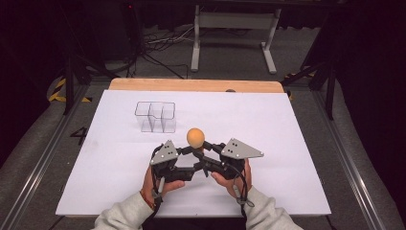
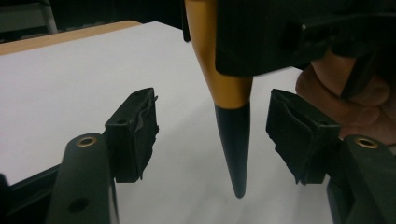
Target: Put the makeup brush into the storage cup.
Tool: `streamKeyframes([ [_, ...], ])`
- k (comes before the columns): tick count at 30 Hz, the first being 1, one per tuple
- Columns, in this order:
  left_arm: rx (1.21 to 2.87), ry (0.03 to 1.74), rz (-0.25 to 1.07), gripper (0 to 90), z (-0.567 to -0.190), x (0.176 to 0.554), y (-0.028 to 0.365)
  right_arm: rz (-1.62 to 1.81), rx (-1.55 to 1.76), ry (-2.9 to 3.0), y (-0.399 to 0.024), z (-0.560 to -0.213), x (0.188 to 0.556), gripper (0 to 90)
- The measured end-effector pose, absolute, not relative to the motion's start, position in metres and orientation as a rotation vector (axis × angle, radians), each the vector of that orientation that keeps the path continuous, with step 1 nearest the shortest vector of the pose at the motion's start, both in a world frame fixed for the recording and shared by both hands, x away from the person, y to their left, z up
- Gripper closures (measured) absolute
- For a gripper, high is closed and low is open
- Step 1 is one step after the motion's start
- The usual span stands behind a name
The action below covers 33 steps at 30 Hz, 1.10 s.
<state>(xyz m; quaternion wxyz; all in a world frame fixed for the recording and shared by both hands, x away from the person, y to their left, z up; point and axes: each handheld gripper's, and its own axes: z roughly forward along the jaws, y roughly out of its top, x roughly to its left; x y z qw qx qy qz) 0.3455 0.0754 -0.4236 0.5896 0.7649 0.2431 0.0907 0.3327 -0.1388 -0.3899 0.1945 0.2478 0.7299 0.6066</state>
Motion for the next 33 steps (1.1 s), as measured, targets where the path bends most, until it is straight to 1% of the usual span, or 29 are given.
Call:
streamKeyframes([
  [7, 1.783, 0.571, 0.203, 49.0, -0.4265, 0.3462, 0.0726, 1.711, 0.686, 2.023, -0.1374, -0.3914, 0.3298, 64.4],
  [14, 1.787, 0.561, 0.192, 58.9, -0.4271, 0.3482, 0.0743, 1.708, 0.685, 2.016, -0.136, -0.3931, 0.3283, 64.5],
  [20, 1.8, 0.558, 0.22, 71.6, -0.4263, 0.3473, 0.0741, 1.702, 0.69, 2.006, -0.1364, -0.3934, 0.3281, 64.7],
  [24, 1.822, 0.543, 0.236, 73.2, -0.4256, 0.3467, 0.073, 1.701, 0.69, 2.006, -0.1362, -0.3943, 0.3285, 64.6],
  [33, 1.857, 0.529, 0.28, 73.6, -0.4249, 0.3461, 0.0733, 1.694, 0.688, 2.015, -0.1362, -0.3964, 0.3296, 64.3],
])
